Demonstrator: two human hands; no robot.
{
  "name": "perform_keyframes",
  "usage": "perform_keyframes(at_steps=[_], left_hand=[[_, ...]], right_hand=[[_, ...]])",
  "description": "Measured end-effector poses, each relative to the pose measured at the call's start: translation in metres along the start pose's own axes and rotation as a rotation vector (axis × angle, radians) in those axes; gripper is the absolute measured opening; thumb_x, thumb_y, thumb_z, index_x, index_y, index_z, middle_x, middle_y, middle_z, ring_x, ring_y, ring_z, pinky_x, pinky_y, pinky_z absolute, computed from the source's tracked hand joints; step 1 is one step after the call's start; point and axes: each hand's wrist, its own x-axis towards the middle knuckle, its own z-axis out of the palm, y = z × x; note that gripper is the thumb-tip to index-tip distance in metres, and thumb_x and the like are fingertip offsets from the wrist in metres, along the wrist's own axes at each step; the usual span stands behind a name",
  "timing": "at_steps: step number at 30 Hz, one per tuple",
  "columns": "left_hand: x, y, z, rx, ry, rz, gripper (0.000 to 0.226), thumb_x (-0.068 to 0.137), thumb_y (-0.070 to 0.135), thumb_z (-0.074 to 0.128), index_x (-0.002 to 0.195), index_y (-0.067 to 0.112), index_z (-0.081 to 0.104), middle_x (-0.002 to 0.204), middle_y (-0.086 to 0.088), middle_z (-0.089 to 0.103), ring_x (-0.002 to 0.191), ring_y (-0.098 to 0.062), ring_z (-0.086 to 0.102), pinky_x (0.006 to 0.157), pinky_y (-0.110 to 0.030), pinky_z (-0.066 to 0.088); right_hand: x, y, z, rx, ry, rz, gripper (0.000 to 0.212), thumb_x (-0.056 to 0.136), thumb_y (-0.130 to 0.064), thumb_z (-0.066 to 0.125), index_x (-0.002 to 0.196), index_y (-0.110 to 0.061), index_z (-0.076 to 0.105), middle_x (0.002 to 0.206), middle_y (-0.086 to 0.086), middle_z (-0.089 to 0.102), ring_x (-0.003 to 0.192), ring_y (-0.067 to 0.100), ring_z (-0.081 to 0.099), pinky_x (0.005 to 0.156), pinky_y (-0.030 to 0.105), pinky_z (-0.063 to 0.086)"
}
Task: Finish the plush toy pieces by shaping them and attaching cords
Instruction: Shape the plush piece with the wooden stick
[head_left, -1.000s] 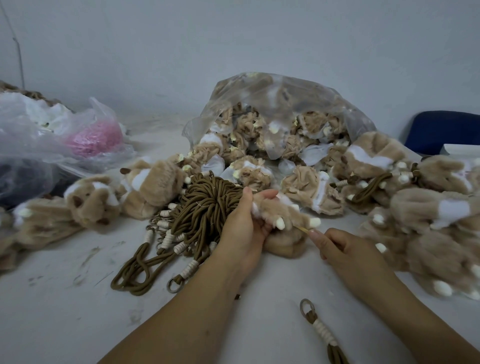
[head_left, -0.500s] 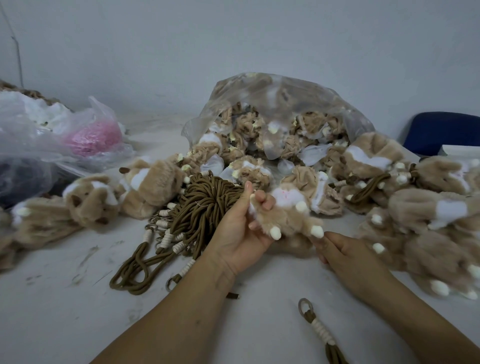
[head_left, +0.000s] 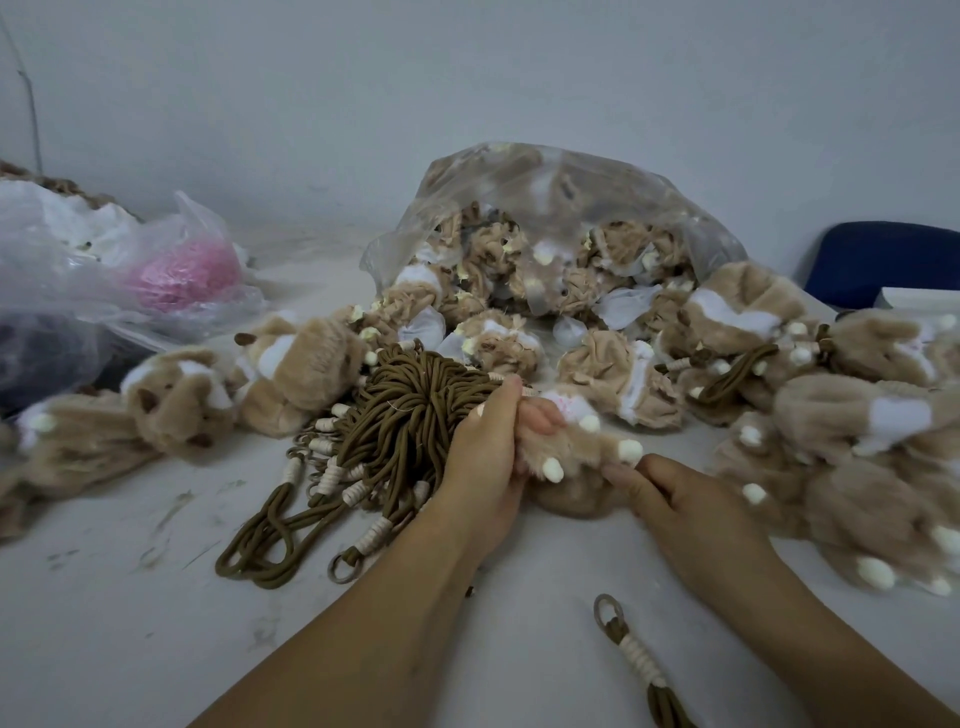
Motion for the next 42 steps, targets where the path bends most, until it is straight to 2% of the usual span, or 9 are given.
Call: perform_keyframes(at_steps=[5, 9, 13, 21, 24, 27, 30, 33, 42], left_hand=[[-0.001, -0.003, 0.000, 0.223, 0.167, 0.075, 0.057, 0.101, 0.046, 0.042, 0.059, 0.021, 0.072, 0.072, -0.005, 0.074, 0.075, -0.018, 0.072, 0.074, -0.034, 0.057], [-0.001, -0.005, 0.001, 0.268, 0.293, 0.160, 0.053, 0.100, 0.047, 0.047, 0.057, 0.027, 0.072, 0.064, 0.003, 0.072, 0.061, -0.003, 0.068, 0.054, -0.013, 0.048], [0.001, -0.009, -0.004, 0.255, 0.379, 0.241, 0.046, 0.097, 0.047, 0.054, 0.064, 0.021, 0.072, 0.070, 0.000, 0.073, 0.073, -0.009, 0.070, 0.067, -0.021, 0.053], [0.000, -0.011, 0.002, 0.346, 0.297, 0.336, 0.038, 0.103, 0.039, 0.046, 0.089, 0.014, 0.070, 0.081, 0.005, 0.068, 0.073, 0.008, 0.062, 0.063, -0.006, 0.044], [-0.001, -0.012, 0.005, 0.295, 0.238, 0.245, 0.040, 0.103, 0.042, 0.044, 0.087, 0.017, 0.071, 0.080, 0.002, 0.073, 0.077, -0.002, 0.068, 0.069, -0.015, 0.052], [-0.003, -0.010, 0.006, 0.215, 0.169, 0.139, 0.042, 0.101, 0.046, 0.047, 0.085, 0.021, 0.076, 0.091, -0.006, 0.076, 0.093, -0.022, 0.072, 0.087, -0.040, 0.056], [-0.002, -0.006, 0.003, 0.225, 0.115, 0.111, 0.040, 0.089, 0.055, 0.049, 0.084, 0.026, 0.077, 0.090, 0.000, 0.077, 0.089, -0.012, 0.072, 0.082, -0.034, 0.054], [-0.002, -0.007, 0.002, 0.180, 0.125, 0.078, 0.058, 0.079, 0.069, 0.045, 0.092, 0.021, 0.077, 0.096, 0.003, 0.076, 0.095, -0.007, 0.070, 0.091, -0.033, 0.051], [0.007, -0.017, 0.000, 0.037, 0.189, 0.124, 0.062, 0.098, 0.063, 0.028, 0.089, 0.026, 0.077, 0.101, -0.002, 0.076, 0.101, -0.010, 0.069, 0.093, -0.035, 0.052]], right_hand=[[-0.004, -0.004, 0.002, 0.035, -0.033, 0.022, 0.062, 0.067, -0.079, 0.026, 0.058, -0.023, 0.051, 0.057, -0.015, 0.057, 0.057, 0.004, 0.052, 0.055, 0.029, 0.039], [-0.003, -0.005, 0.003, 0.089, -0.070, 0.043, 0.060, 0.068, -0.078, 0.029, 0.056, -0.024, 0.053, 0.062, -0.019, 0.060, 0.057, 0.001, 0.054, 0.056, 0.028, 0.040], [-0.003, -0.007, 0.005, 0.057, -0.067, 0.040, 0.061, 0.069, -0.079, 0.027, 0.058, -0.025, 0.052, 0.061, -0.020, 0.059, 0.058, 0.002, 0.053, 0.056, 0.030, 0.041], [-0.005, -0.011, 0.008, 0.043, 0.012, 0.045, 0.062, 0.070, -0.079, 0.025, 0.060, -0.022, 0.049, 0.060, -0.023, 0.057, 0.052, 0.007, 0.050, 0.053, 0.029, 0.038], [-0.004, -0.014, 0.009, 0.078, 0.010, 0.046, 0.061, 0.072, -0.076, 0.028, 0.060, -0.020, 0.049, 0.059, -0.022, 0.057, 0.054, 0.006, 0.051, 0.052, 0.029, 0.037], [-0.005, -0.012, 0.008, 0.151, -0.022, 0.064, 0.060, 0.072, -0.074, 0.033, 0.057, -0.018, 0.049, 0.052, -0.013, 0.054, 0.049, 0.003, 0.048, 0.048, 0.022, 0.036], [-0.003, -0.012, 0.006, 0.203, -0.080, 0.095, 0.062, 0.067, -0.077, 0.033, 0.056, -0.019, 0.051, 0.049, -0.011, 0.052, 0.047, 0.002, 0.048, 0.047, 0.013, 0.037], [0.000, -0.009, 0.005, 0.171, -0.088, 0.093, 0.063, 0.065, -0.079, 0.031, 0.056, -0.021, 0.052, 0.054, -0.012, 0.057, 0.053, 0.002, 0.052, 0.052, 0.022, 0.039], [0.001, 0.000, 0.005, 0.110, -0.041, 0.051, 0.060, 0.068, -0.078, 0.030, 0.057, -0.023, 0.050, 0.059, -0.013, 0.058, 0.057, 0.003, 0.053, 0.056, 0.030, 0.040]])
